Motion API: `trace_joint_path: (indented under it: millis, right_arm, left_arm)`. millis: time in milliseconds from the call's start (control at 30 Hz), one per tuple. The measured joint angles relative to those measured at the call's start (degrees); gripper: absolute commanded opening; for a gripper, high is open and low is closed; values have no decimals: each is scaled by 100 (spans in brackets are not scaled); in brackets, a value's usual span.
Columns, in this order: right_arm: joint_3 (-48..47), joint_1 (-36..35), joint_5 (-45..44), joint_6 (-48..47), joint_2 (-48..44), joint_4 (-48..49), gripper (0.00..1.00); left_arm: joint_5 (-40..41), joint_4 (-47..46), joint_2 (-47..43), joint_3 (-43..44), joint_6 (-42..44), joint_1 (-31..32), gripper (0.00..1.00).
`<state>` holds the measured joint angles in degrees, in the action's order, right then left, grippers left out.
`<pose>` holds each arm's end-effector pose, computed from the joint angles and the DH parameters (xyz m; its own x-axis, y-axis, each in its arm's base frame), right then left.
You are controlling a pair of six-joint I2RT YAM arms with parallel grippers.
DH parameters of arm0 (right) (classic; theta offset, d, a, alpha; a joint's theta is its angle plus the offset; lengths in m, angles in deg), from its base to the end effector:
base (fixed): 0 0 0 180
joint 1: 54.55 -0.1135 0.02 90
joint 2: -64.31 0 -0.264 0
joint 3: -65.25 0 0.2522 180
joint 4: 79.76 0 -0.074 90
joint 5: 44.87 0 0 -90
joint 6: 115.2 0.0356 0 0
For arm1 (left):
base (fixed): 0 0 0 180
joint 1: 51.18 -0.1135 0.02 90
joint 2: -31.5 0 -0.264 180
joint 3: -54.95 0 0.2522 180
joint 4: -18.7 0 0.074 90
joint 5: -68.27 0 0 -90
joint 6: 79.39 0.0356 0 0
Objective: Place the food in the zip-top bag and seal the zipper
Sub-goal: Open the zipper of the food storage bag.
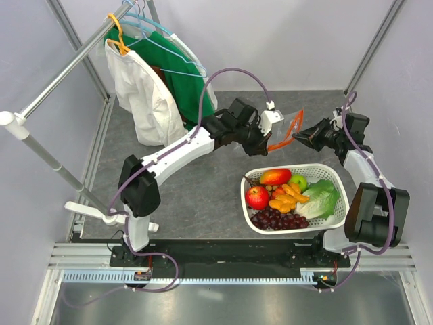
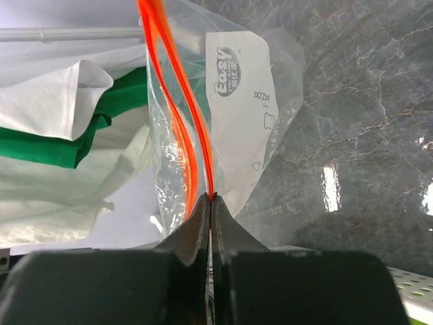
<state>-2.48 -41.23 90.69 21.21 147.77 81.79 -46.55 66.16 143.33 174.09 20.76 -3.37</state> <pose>0.3119 -0.0477 0.2518 -0.6764 0.6813 -0.2799 0.1109 0.4699 0.8758 0.2909 -0.3431 0.3221 -0.2698 0.5358 -0.8001 0.9504 0.2818 -0.1317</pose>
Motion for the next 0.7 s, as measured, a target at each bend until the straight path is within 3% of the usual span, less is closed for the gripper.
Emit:
trace_joint_path:
  millis: [100, 133, 200, 233, 333, 533, 700]
  right_arm:
    - [17, -42, 17, 35, 2, 2, 0]
    - [17, -59, 35, 35, 0, 4, 0]
    - [20, -81, 87, 31, -2, -4, 0]
    - [24, -81, 109, 24, -11, -7, 0]
    - [103, -79, 79, -68, -166, -7, 0]
    - [339, -186, 72, -212, -890, -4, 0]
    - [527, -481, 109, -227, -1346, 50, 0]
  left_arm:
    - [-92, -125, -184, -245, 24, 0, 7]
    - [-98, -136, -225, -293, 28, 0, 21]
    - [-107, -166, -315, -396, 55, 0, 34]
    - [-107, -166, -337, -407, 63, -9, 46]
    - [-129, -74, -415, -409, 85, -59, 59]
    - [251, -105, -798, -444, 13, -166, 66]
    - [839, -122, -922, -251, 13, 236, 65]
